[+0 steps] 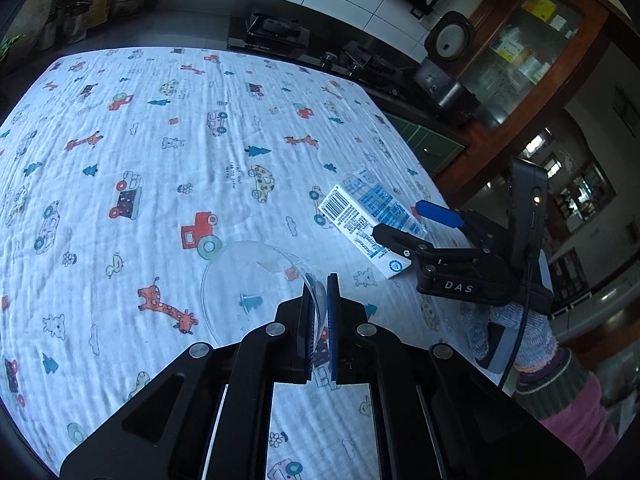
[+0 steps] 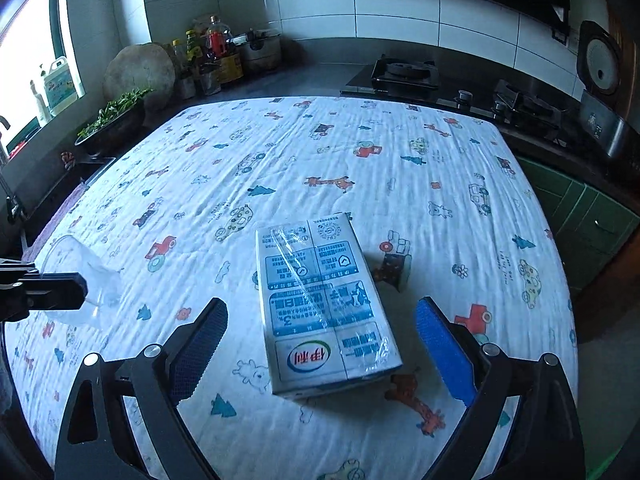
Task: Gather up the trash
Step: 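Grasp the white-and-blue milk carton with the right gripper, then carry the milk carton over the green basket with the right gripper, then open the right gripper to drop the milk carton into the basket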
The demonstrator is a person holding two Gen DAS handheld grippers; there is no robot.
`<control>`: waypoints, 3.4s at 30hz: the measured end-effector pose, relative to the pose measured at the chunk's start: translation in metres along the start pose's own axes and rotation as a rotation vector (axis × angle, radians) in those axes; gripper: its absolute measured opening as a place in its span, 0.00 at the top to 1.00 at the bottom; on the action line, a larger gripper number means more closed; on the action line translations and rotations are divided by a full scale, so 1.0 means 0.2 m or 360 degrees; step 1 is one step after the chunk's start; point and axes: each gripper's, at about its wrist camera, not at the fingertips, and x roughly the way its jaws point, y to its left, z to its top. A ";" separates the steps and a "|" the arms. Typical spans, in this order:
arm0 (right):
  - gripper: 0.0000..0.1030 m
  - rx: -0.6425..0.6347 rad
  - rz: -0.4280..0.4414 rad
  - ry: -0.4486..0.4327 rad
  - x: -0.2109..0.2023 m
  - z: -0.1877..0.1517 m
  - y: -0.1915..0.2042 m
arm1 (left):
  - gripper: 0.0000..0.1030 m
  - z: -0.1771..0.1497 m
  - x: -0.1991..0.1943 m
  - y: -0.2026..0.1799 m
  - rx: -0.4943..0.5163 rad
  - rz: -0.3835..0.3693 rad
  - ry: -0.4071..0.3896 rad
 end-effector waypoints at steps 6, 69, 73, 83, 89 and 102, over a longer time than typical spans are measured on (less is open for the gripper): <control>0.11 0.0000 0.0009 0.0071 0.11 0.03 -0.01 | 0.96 0.00 0.00 -0.01 -0.0001 0.0005 0.0003; 0.40 0.0995 -0.0743 -0.0107 -1.42 -1.62 -0.97 | 0.96 -0.49 0.35 -1.54 0.0570 -0.0487 0.0324; 0.40 0.1031 -0.0774 -0.0095 -1.41 -1.67 -1.05 | 0.96 -0.51 0.44 -1.66 0.0607 -0.0484 0.0352; 0.32 0.1033 -0.0795 -0.0118 -1.38 -1.70 -1.19 | 0.96 -0.54 0.62 -1.90 0.0680 -0.0504 0.0396; 0.28 0.0952 -0.0820 -0.0167 -1.44 -1.69 -1.12 | 0.96 -0.57 0.74 -1.98 0.0706 -0.0511 0.0426; 0.24 0.0966 -0.0769 -0.0253 -1.52 -1.77 -1.00 | 0.69 -0.64 0.89 -1.98 0.0654 -0.0475 0.0469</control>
